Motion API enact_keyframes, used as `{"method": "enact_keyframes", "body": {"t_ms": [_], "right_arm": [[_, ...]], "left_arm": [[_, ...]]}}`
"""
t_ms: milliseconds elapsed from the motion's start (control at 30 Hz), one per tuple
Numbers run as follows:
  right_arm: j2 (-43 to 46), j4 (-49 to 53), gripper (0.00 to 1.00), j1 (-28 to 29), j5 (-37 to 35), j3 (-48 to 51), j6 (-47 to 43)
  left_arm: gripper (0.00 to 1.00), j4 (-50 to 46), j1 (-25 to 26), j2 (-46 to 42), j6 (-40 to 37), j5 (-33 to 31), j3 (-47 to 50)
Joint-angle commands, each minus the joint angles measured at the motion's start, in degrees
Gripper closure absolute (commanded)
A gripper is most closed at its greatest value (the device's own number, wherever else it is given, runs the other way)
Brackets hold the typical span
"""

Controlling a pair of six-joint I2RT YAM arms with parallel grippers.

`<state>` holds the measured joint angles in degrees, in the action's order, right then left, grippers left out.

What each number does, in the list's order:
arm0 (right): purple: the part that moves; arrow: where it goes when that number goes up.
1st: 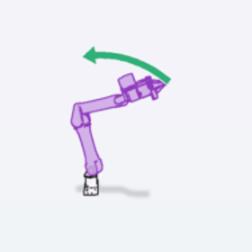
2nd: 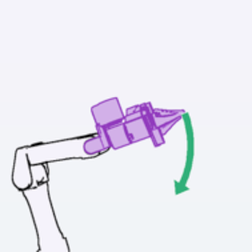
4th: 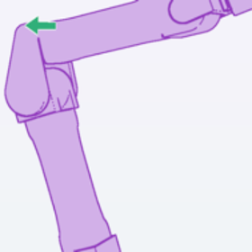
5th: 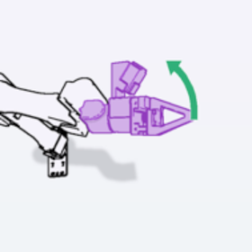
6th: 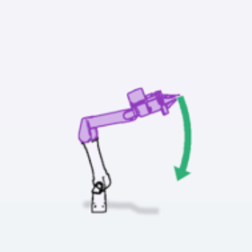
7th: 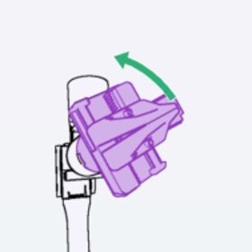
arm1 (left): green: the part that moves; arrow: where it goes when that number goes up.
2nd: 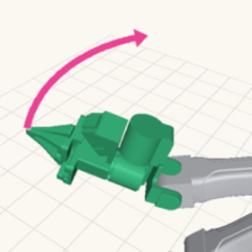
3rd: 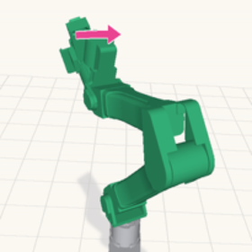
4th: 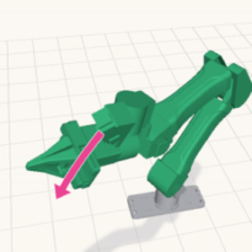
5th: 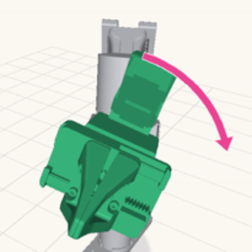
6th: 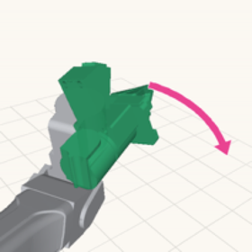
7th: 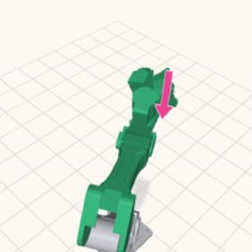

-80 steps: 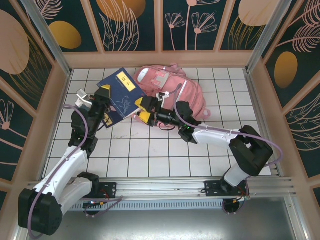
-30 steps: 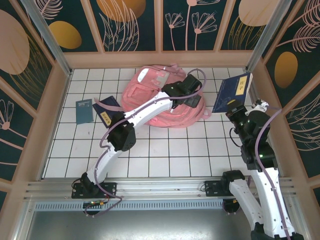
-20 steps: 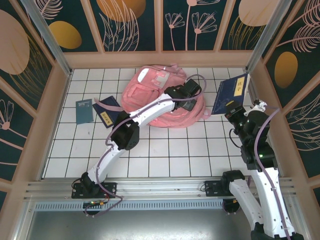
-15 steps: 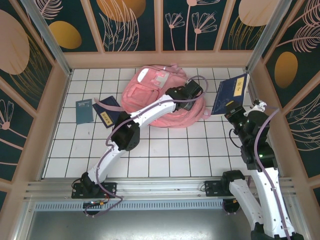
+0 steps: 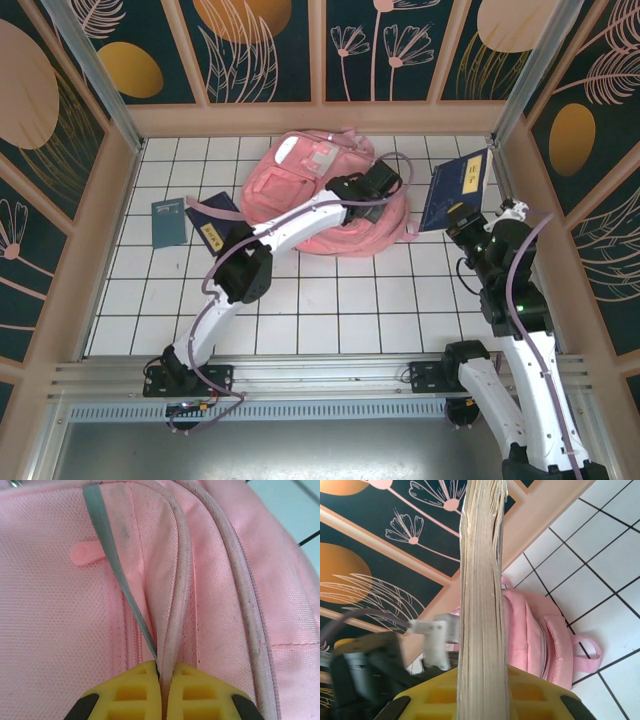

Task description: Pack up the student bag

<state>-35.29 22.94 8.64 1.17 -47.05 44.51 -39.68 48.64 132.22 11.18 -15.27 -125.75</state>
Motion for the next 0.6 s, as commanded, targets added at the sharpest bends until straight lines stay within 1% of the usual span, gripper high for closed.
{"method": "enact_keyframes", "body": {"t_ms": [0, 100, 233, 333, 467, 567], "right_arm": [[-0.5, -3.5, 1.00, -0.5, 3.6, -1.6, -3.0], [-1.4, -6.2, 1.00, -0.7, 9.3, -0.1, -4.4], [-3.8, -10.0, 1.00, -1.2, 16.4, 2.0, -4.1], [-7.8, -15.3, 1.00, -1.9, 25.8, 4.1, -2.8], [-14.4, -26.3, 1.00, -2.4, 38.0, 7.2, 2.8], [-20.4, -34.4, 1.00, -2.5, 43.3, 8.4, 7.5]], "left_arm": [[1.00, 1.8, -3.2, -11.1, 0.0, 5.6, 0.4], [1.00, 2.8, -5.2, -15.8, 0.0, 9.8, 2.6], [1.00, 4.6, -7.3, -21.4, 0.3, 13.3, 6.1], [1.00, 6.6, -8.6, -25.0, 0.6, 15.8, 8.6], [1.00, 8.1, -10.3, -27.7, 1.3, 19.4, 10.1], [1.00, 8.7, -11.0, -28.6, 1.7, 21.4, 10.4]]}}
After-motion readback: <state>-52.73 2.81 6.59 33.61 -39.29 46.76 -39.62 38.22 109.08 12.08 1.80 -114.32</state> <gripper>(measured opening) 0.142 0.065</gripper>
